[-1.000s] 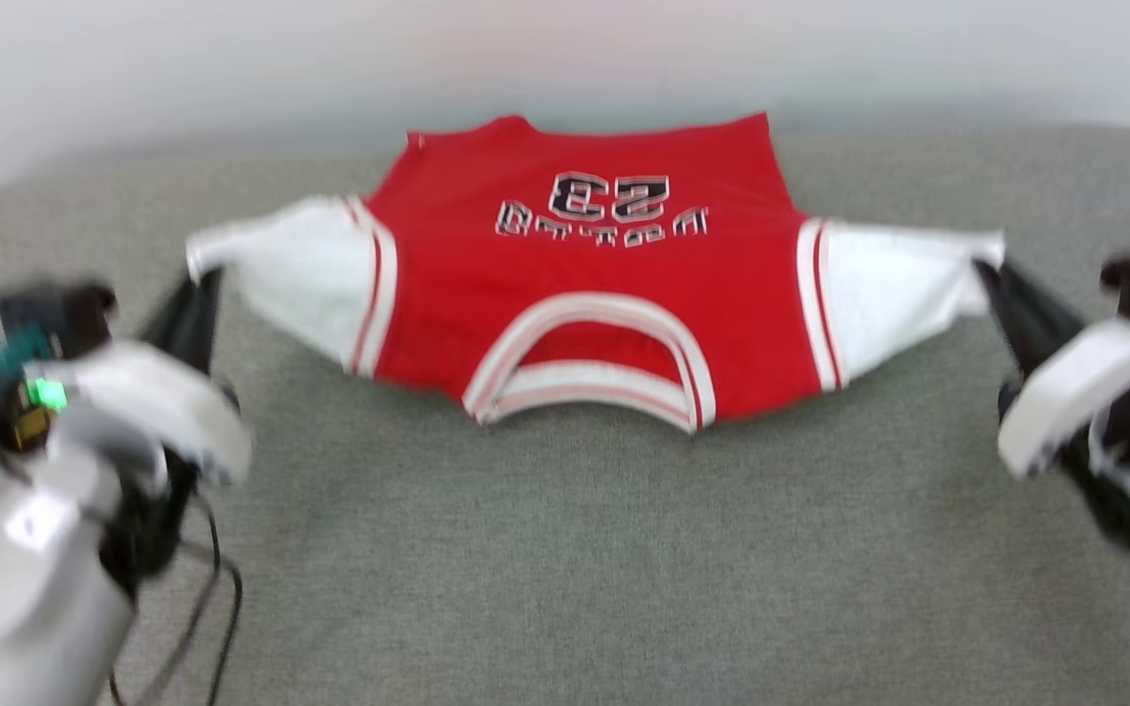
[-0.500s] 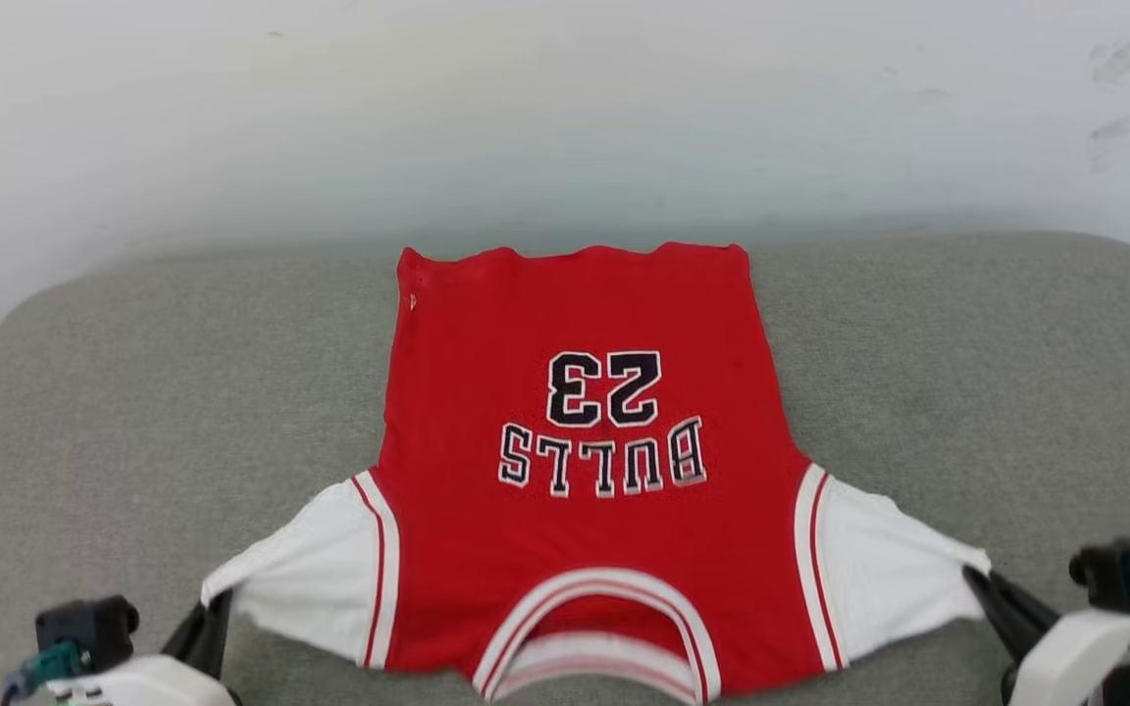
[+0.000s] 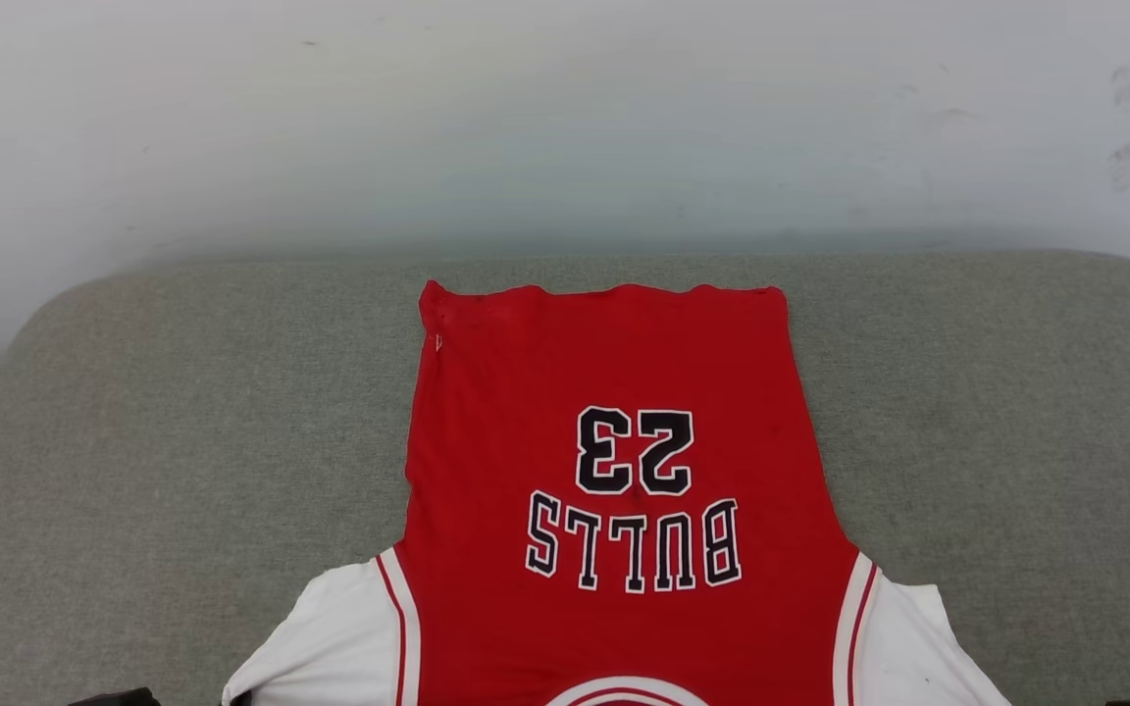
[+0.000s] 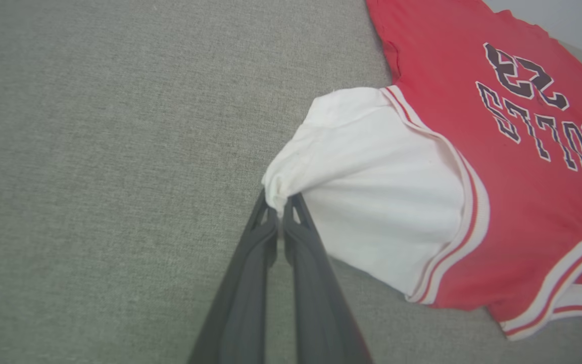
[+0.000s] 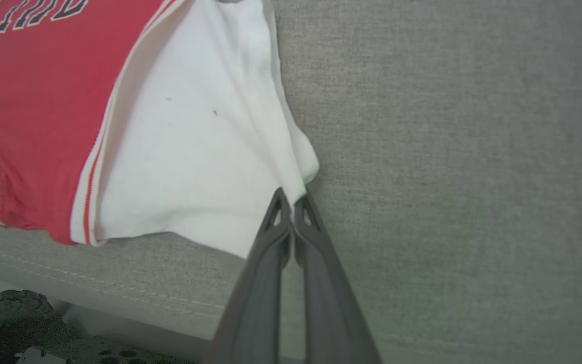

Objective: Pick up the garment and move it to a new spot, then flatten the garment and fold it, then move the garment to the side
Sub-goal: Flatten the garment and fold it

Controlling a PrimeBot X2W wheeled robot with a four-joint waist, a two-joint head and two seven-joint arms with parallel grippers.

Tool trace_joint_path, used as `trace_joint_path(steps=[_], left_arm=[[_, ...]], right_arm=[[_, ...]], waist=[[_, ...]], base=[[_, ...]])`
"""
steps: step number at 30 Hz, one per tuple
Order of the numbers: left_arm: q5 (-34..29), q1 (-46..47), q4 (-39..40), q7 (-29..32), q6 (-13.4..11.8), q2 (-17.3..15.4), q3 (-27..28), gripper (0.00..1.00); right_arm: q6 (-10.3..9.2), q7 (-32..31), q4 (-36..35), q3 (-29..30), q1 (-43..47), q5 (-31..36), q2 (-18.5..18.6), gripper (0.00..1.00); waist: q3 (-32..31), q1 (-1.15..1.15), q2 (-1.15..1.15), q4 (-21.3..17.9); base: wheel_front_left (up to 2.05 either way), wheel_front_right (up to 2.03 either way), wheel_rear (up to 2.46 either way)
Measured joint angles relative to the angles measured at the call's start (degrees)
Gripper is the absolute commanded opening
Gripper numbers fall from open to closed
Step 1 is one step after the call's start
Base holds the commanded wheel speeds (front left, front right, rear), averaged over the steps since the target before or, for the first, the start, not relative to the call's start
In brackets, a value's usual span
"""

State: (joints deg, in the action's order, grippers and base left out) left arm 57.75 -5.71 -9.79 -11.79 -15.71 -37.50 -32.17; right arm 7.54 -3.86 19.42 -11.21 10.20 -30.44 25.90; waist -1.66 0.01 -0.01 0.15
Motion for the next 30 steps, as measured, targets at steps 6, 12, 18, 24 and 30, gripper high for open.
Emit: trace_joint_path(steps=[6, 12, 18, 24, 30], left_arm=[[-0.8, 0.3, 0.3, -0.5, 0.0, 0.5, -0.5, 0.0], [-2.8, 2.4, 2.4, -0.5, -0.8, 1.4, -1.6, 0.0], [-5.5, 5.4, 5.8, -1.2, -1.8, 2.2, -2.1, 0.0], [-9.0, 9.8, 9.2, -1.9, -2.7, 2.8, -1.8, 0.0], [-11.9, 14.7, 11.4, -2.5, -2.6, 4.8, -1.7, 0.0]], right_arm=[[-0.01, -0.6, -2.5, 1.9, 0.6, 1.3, -0.8, 1.0], [-0.02, -0.4, -6.7, 3.3, -2.6, 2.9, 0.1, 1.0], [-0.02, -1.3, -13.0, 7.5, -11.5, 4.3, 4.2, 1.0], [-0.02, -8.7, -18.5, 10.0, -27.0, 3.0, 8.5, 1.0], [-0.02, -22.4, -18.1, 7.0, -45.1, 1.7, 11.7, 1.0]], waist=[[0.2, 0.0, 0.0, 0.3], [0.9, -0.01, 0.0, 0.9], [3.3, -0.01, 0.0, 2.3], [8.7, -0.02, 0.0, 4.4], [15.8, -0.03, 0.0, 7.1]], base=[[0.0, 0.0, 0.0], [0.0, 0.0, 0.0], [0.0, 0.0, 0.0], [0.0, 0.0, 0.0], [0.0, 0.0, 0.0]])
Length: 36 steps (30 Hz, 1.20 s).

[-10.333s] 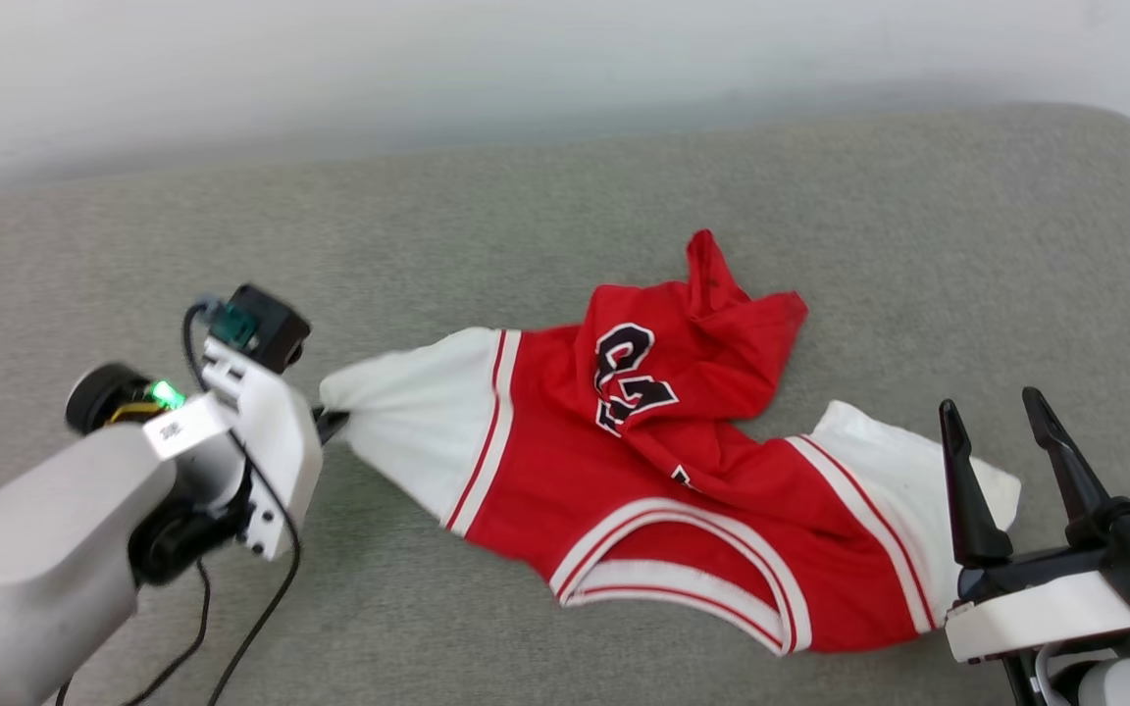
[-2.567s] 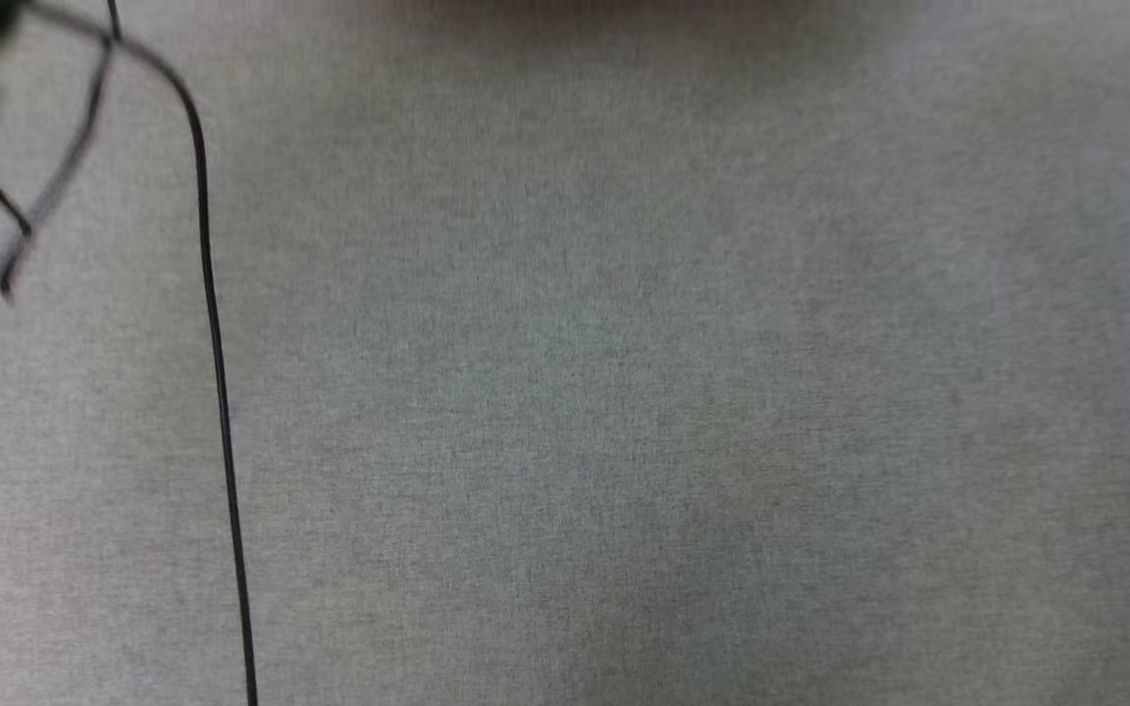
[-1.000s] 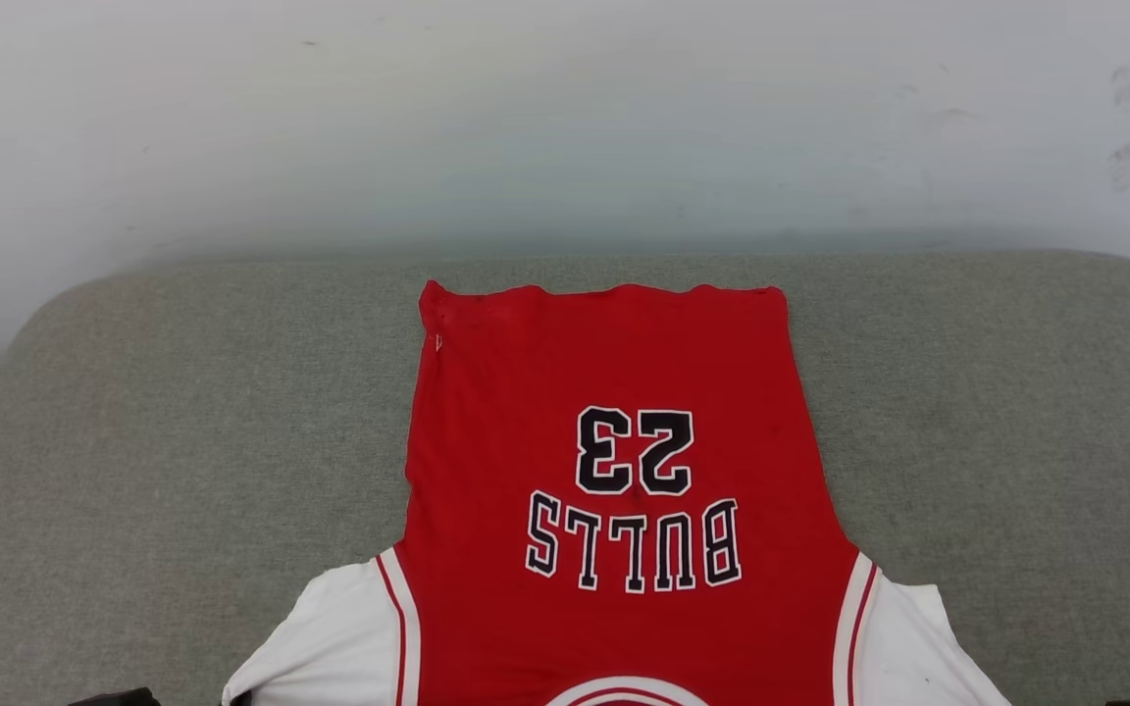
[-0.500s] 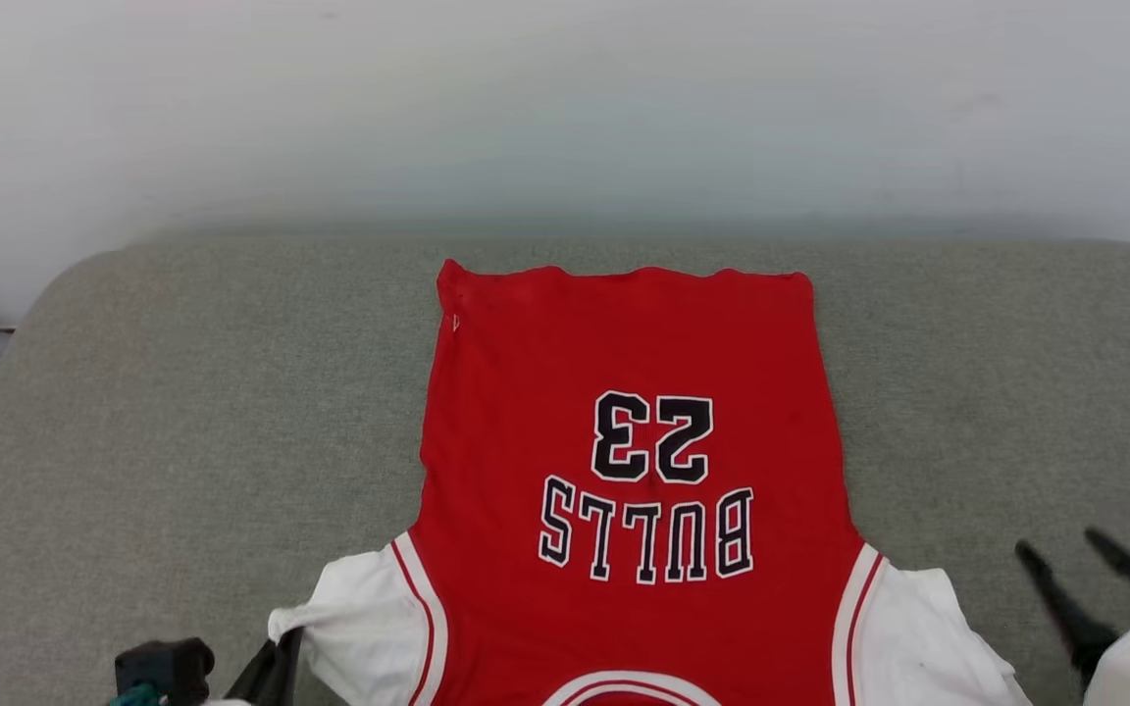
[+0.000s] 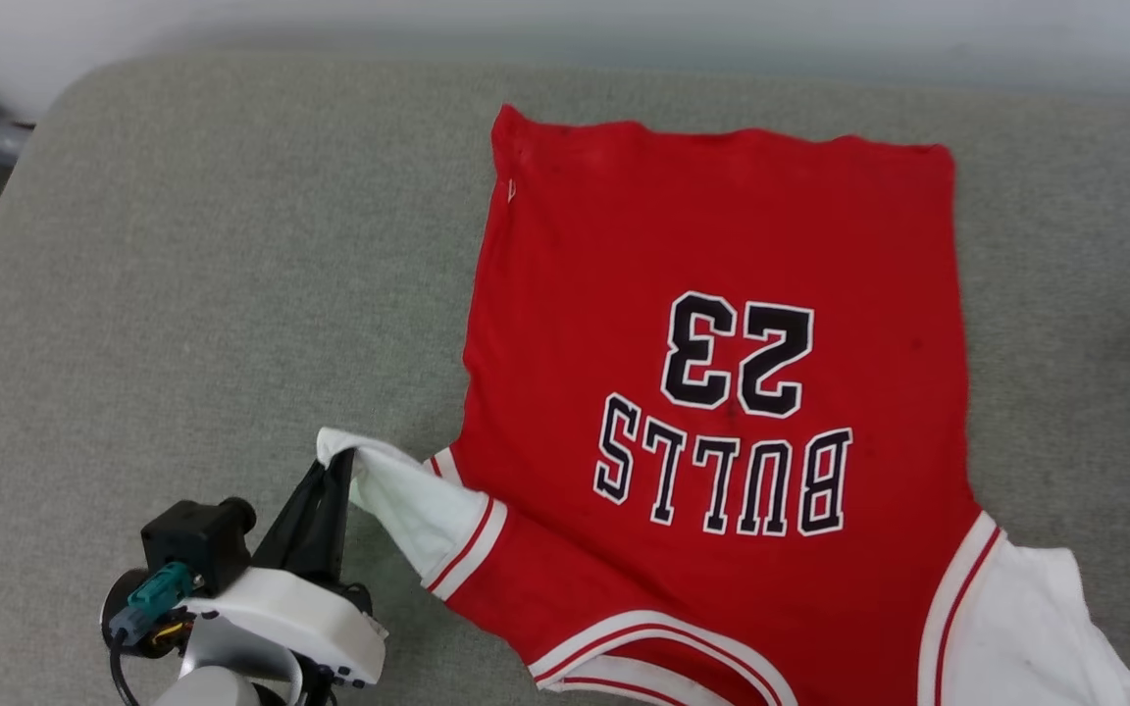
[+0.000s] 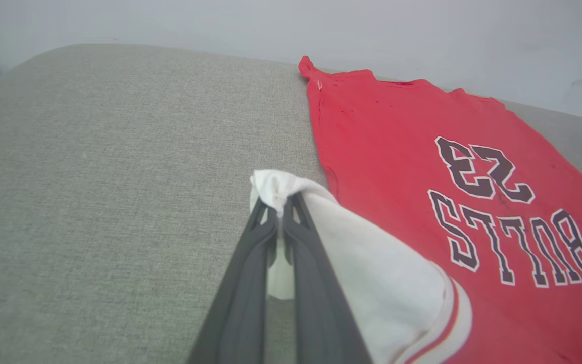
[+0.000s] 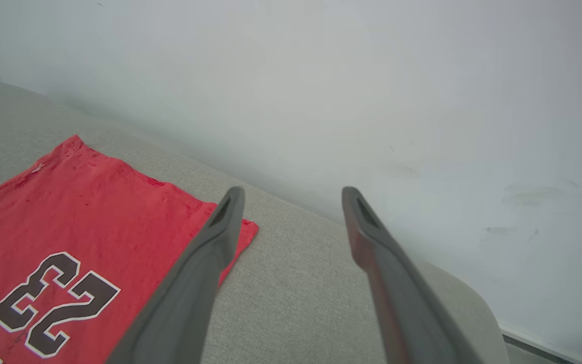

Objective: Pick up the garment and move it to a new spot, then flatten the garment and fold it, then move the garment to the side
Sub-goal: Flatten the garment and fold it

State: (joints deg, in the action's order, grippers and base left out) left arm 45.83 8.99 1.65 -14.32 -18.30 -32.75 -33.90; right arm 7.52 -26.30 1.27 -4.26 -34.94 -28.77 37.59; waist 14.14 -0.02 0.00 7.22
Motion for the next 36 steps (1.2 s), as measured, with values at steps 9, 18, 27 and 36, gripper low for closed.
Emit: trace_joint_path(steps=[9, 18, 27, 36], left_arm=[[-3.2, 5.4, 0.8, -0.5, 1.7, 4.2, 0.7, 0.0], [-6.0, 8.3, -0.9, -0.6, 5.4, 9.8, 2.2, 0.0], [-8.9, 9.2, -4.6, -0.7, 9.6, 13.6, 4.3, 0.0], [-10.5, 8.4, -7.2, -0.7, 11.2, 14.9, 7.3, 0.0]], right_arm=[[0.0, -26.3, 11.6, -9.9, -22.6, 0.4, 0.9, 1.0], [0.0, -36.0, 24.9, -12.2, -30.1, 2.8, -0.7, 1.0], [-0.02, -31.7, 28.4, -11.2, -25.7, 3.5, 1.2, 0.83], [-0.01, -24.5, 28.2, -14.5, -25.5, 3.0, -0.1, 0.0]], waist=[[10.2, -0.01, 0.0, 4.7], [18.8, 0.0, 0.0, 11.0], [20.9, 0.03, 0.0, 13.7], [18.2, 0.02, 0.0, 12.6]], base=[[0.0, 0.0, 0.0], [0.0, 0.0, 0.0], [0.0, 0.0, 0.0], [0.0, 0.0, 0.0]])
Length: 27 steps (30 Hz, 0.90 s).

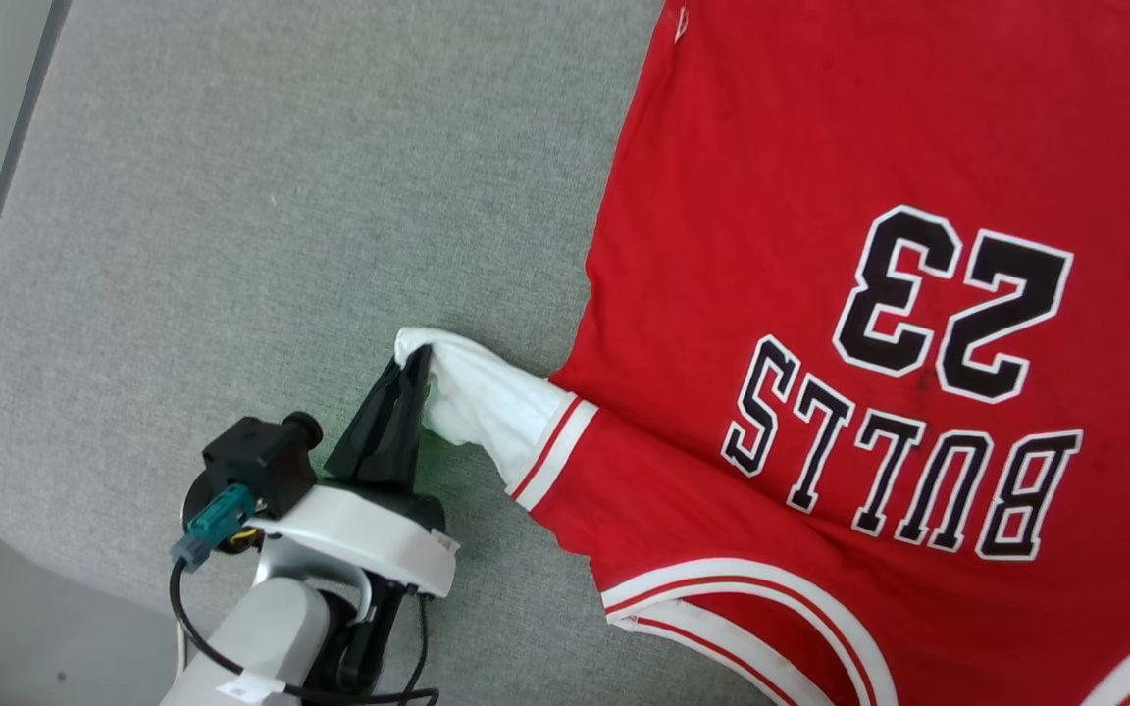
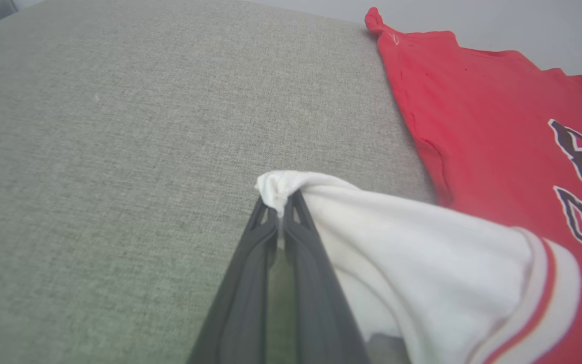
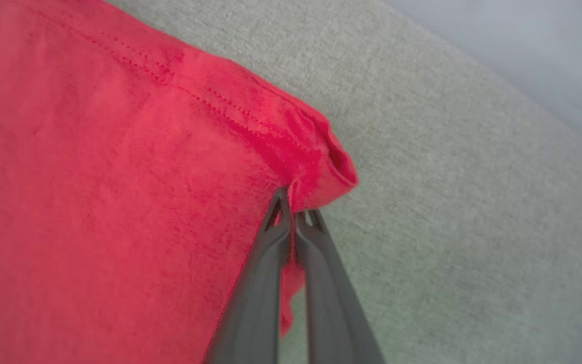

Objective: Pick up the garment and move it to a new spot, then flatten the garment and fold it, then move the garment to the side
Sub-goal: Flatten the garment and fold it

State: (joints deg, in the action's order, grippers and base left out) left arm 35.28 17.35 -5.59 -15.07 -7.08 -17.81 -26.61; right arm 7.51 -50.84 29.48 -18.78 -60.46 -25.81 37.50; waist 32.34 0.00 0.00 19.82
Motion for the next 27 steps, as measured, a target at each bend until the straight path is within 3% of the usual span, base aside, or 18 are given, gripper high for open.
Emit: trace_joint_path(steps=[5, 14, 22, 27], left_arm=[[-0.5, -2.9, -1.5, 0.0, 0.2, -0.1, 1.7, 0.0], [-0.2, -9.5, -2.7, 0.0, -1.1, -1.9, 3.4, 0.0], [0.7, -14.3, -2.0, 0.8, -2.6, -3.9, 4.4, 0.0], [1.0, -16.4, -1.0, 1.6, -3.3, -4.8, 4.4, 0.0]], right_arm=[[0.0, 5.3, -3.2, -4.8, 0.7, -3.4, 1.7, 0.0], [0.01, 12.1, -12.8, -8.4, 12.8, -12.2, 10.5, 0.0], [0.02, 17.9, -19.2, -2.4, 30.8, -16.6, 14.5, 0.0], [0.01, 21.5, -20.9, 4.7, 44.9, -17.5, 13.5, 0.0]], waist=[[-4.1, 0.0, 0.0, -1.2], [-12.8, 0.0, 0.0, -5.4], [-19.4, 0.0, 0.0, -10.7], [-22.4, 0.01, -0.01, -13.7]], base=[[0.0, 0.0, 0.0], [0.0, 0.0, 0.0], [0.0, 0.0, 0.0], [0.0, 0.0, 0.0]])
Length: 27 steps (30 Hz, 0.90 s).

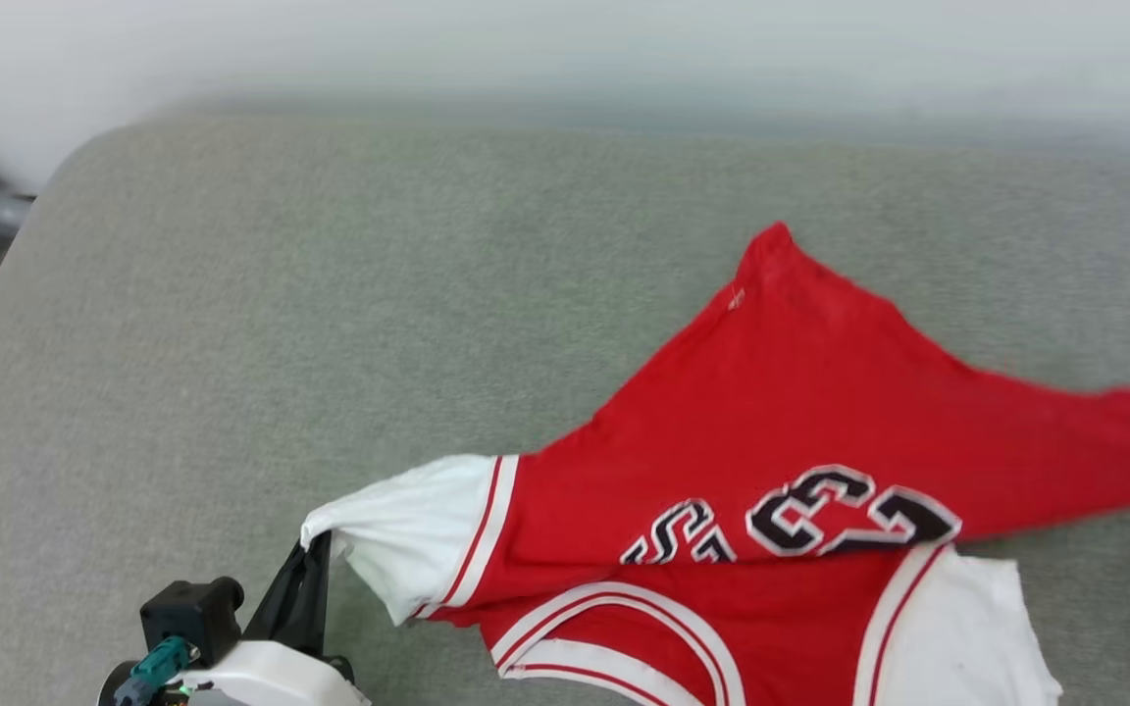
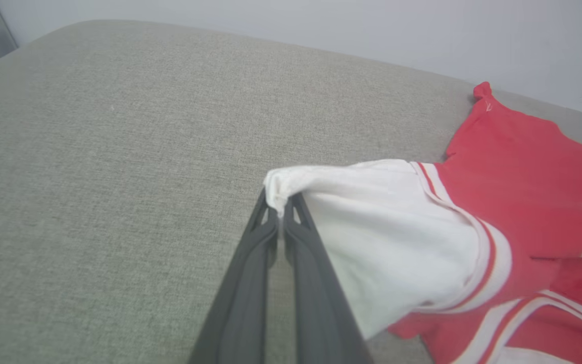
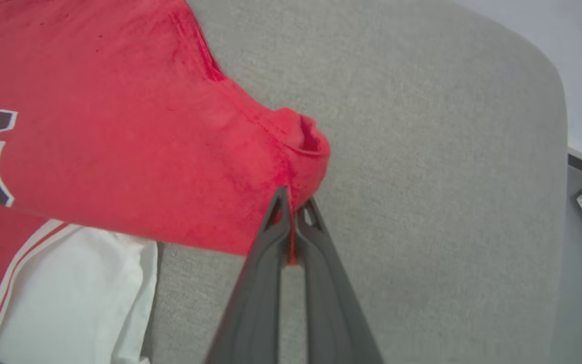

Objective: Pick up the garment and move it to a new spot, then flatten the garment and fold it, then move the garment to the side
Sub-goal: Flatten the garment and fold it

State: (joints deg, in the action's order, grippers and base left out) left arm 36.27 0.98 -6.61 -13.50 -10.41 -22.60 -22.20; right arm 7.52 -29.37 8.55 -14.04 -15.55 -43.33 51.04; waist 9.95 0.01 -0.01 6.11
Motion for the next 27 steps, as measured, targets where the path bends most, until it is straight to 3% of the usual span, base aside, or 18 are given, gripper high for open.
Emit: trace_joint_path(steps=[6, 10, 14, 18, 19, 20, 21, 27], left_arm=[[0.2, -1.6, 1.0, 0.7, -0.7, -0.7, 0.0, 0.0], [0.3, -1.9, 1.2, 1.0, -0.8, -0.9, -0.1, 0.0], [0.3, -1.9, 1.2, 1.3, -0.8, -1.0, -0.4, 0.0], [0.3, -1.9, 1.3, 1.6, -0.9, -1.3, -0.5, 0.0], [0.3, -1.9, 1.3, 1.7, -0.9, -1.4, -0.5, 0.0], [0.4, -1.9, 1.4, 1.7, -1.0, -1.5, -0.5, 0.0], [0.4, -1.9, 1.4, 1.7, -1.1, -1.5, -0.6, 0.0], [0.2, -2.4, 2.4, 1.8, -1.5, -1.9, -0.9, 0.0]], right_arm=[[0.0, 1.1, -3.4, 9.4, 17.9, 0.8, -5.3, 0.0], [0.0, 0.0, -3.2, 11.8, 27.7, 3.0, -11.1, 0.0], [0.0, 0.7, -0.5, 12.4, 31.9, 4.3, -16.7, 0.0], [-0.01, 2.7, 1.3, 12.9, 31.7, 5.9, -19.1, 0.0], [0.01, 3.6, 1.4, 13.4, 31.3, 6.3, -19.5, 0.27], [0.01, 4.1, 1.5, 13.5, 31.0, 6.7, -19.8, 0.71], [0.01, 4.5, 1.3, 13.6, 30.7, 7.1, -19.8, 1.0], [-0.01, 6.7, -5.5, 17.5, 27.0, 8.1, -17.7, 1.0]], waist=[[-2.3, 0.0, 0.0, -2.3], [-2.7, 0.0, 0.0, -2.7], [-2.6, 0.0, 0.0, -2.6], [-2.6, 0.0, 0.0, -2.7], [-2.7, 0.0, 0.0, -2.8], [-2.8, 0.0, 0.0, -2.9], [-2.9, 0.0, 0.0, -3.0], [-4.0, 0.0, 0.0, -2.7]], base=[[0.0, 0.0, 0.0], [0.0, 0.0, 0.0], [0.0, 0.0, 0.0], [0.0, 0.0, 0.0], [0.0, 0.0, 0.0], [0.0, 0.0, 0.0], [0.0, 0.0, 0.0], [0.0, 0.0, 0.0]])
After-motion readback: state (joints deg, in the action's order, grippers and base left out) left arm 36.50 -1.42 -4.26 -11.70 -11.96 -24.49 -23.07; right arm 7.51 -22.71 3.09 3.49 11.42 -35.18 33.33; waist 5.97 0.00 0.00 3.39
